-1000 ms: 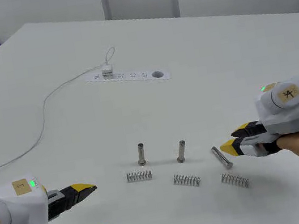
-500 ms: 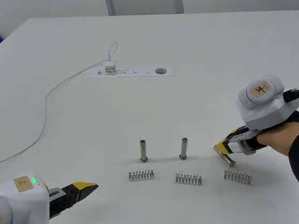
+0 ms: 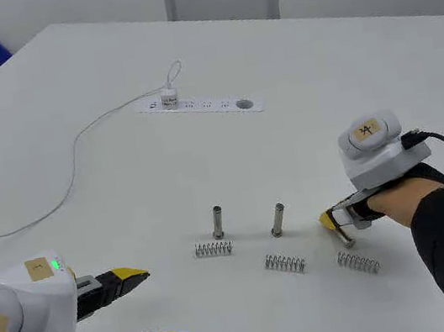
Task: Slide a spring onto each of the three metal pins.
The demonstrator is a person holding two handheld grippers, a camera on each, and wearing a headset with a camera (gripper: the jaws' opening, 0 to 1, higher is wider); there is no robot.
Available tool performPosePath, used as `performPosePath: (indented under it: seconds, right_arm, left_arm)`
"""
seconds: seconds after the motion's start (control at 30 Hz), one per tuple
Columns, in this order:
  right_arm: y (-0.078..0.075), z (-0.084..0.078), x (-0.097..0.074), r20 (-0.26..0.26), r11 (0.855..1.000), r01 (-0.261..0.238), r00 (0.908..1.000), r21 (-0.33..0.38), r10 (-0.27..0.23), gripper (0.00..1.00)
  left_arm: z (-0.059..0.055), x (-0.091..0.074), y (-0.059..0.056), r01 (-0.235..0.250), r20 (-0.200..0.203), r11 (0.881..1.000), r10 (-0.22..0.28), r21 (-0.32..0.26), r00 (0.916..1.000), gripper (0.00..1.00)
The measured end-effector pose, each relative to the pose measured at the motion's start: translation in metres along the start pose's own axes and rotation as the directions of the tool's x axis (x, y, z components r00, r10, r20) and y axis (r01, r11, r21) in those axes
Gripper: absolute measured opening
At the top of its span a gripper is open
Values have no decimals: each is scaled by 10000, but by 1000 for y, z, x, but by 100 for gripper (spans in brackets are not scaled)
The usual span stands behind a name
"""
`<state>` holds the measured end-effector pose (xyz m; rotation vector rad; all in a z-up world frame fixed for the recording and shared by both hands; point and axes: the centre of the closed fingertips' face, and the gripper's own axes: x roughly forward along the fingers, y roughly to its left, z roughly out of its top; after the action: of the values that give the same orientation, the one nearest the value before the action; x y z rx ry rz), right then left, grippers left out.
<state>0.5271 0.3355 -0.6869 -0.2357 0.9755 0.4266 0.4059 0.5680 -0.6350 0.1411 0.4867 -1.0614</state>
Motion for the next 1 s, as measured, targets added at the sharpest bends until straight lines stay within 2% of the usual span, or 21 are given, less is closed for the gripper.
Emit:
performPosePath:
  seconds: [0.27,0.53,0.73,1.0]
  right_arm:
    - [1,-3,2,-328,9998,-40,9995,-192,33,11]
    - [3,-4,2,-903,9981,-126,9959,-597,72,10]
    - [1,-3,2,-1473,9932,49,9888,-1163,-222,11]
    - [4,-5,3,-1960,9930,64,9802,-1180,-296,10]
  left_arm:
    - [-1,-2,1,-33,-1,10000,33,-52,10000,66]
    - [-1,-2,2,-20,11,10000,20,-51,10000,65]
    - [-2,-3,3,-34,-10,10000,34,-70,10000,64]
    - [-3,-1,2,-9,-49,10000,9,-82,10000,64]
